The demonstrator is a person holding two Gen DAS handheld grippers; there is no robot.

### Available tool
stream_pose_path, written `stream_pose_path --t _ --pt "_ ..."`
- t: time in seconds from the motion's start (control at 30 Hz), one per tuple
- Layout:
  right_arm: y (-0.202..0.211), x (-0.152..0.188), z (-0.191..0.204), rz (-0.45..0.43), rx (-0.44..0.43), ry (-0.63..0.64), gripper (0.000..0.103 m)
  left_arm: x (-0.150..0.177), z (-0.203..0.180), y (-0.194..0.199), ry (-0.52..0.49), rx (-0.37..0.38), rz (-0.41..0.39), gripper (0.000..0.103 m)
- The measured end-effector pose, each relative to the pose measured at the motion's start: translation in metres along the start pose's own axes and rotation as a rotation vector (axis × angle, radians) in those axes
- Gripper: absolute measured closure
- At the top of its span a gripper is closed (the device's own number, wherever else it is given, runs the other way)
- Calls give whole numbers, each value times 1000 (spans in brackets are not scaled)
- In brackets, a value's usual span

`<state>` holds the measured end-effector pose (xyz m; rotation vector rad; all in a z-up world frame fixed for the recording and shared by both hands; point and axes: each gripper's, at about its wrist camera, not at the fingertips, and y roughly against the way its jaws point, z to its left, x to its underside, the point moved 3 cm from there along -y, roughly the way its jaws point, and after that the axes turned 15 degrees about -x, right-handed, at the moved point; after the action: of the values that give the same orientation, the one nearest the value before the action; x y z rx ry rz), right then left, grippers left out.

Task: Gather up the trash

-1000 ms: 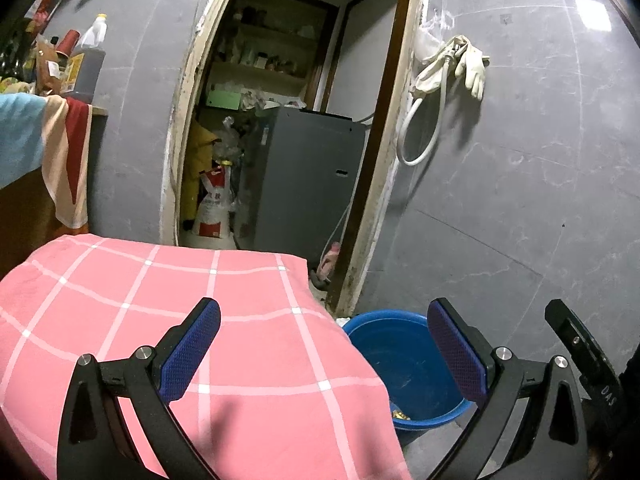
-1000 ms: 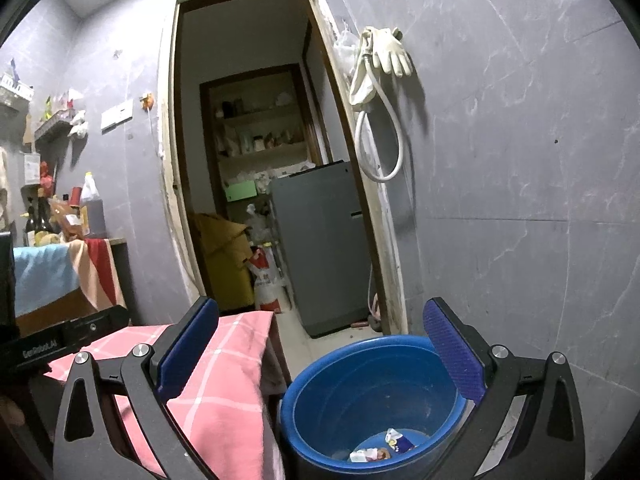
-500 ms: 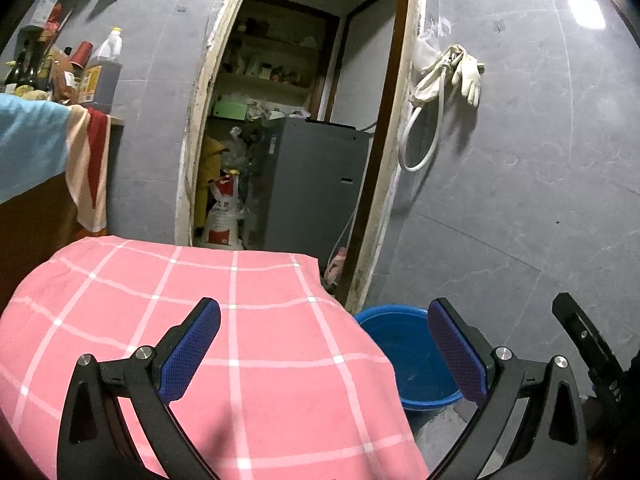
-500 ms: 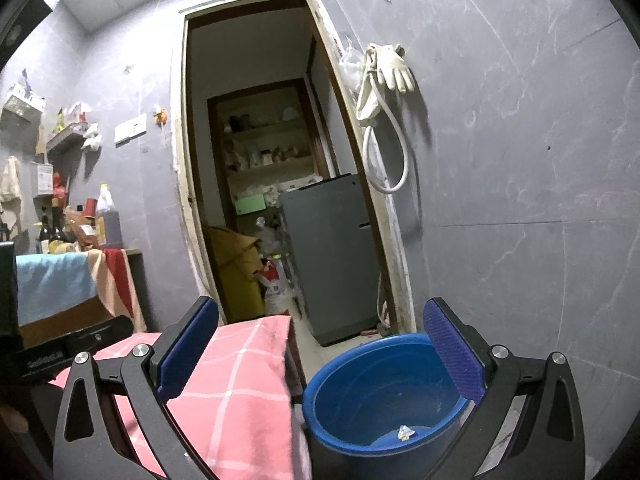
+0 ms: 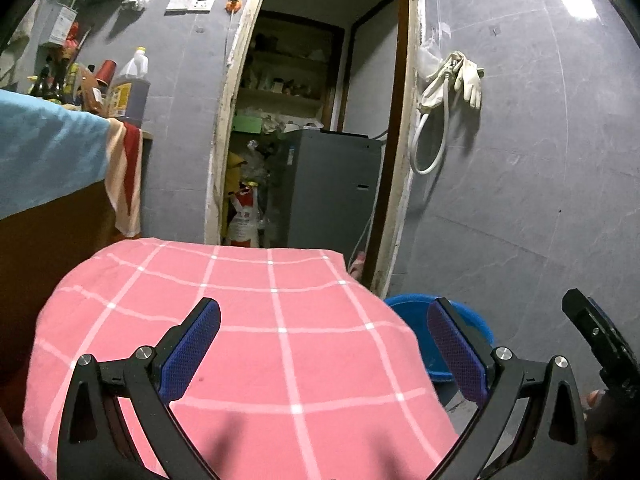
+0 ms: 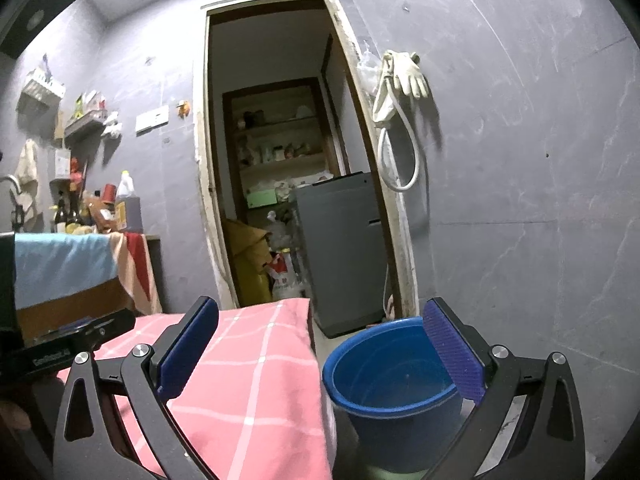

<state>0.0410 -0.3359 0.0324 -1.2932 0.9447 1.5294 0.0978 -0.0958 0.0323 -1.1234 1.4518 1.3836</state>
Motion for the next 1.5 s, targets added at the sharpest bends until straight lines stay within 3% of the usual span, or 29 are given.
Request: stream_pose_path --t 0.37,0.7,1.1,1.5 --pt "13 21 21 66 33 -51 0 28 26 25 11 -76 -20 2" --pt "1 38 38 155 22 -12 0 46 46 32 23 -133 -10 2" --pt "-11 48 39 231 42 -5 0 60 54 25 19 -143 23 2" --pt "-12 48 39 239 41 -1 0 60 56 24 16 -143 23 2"
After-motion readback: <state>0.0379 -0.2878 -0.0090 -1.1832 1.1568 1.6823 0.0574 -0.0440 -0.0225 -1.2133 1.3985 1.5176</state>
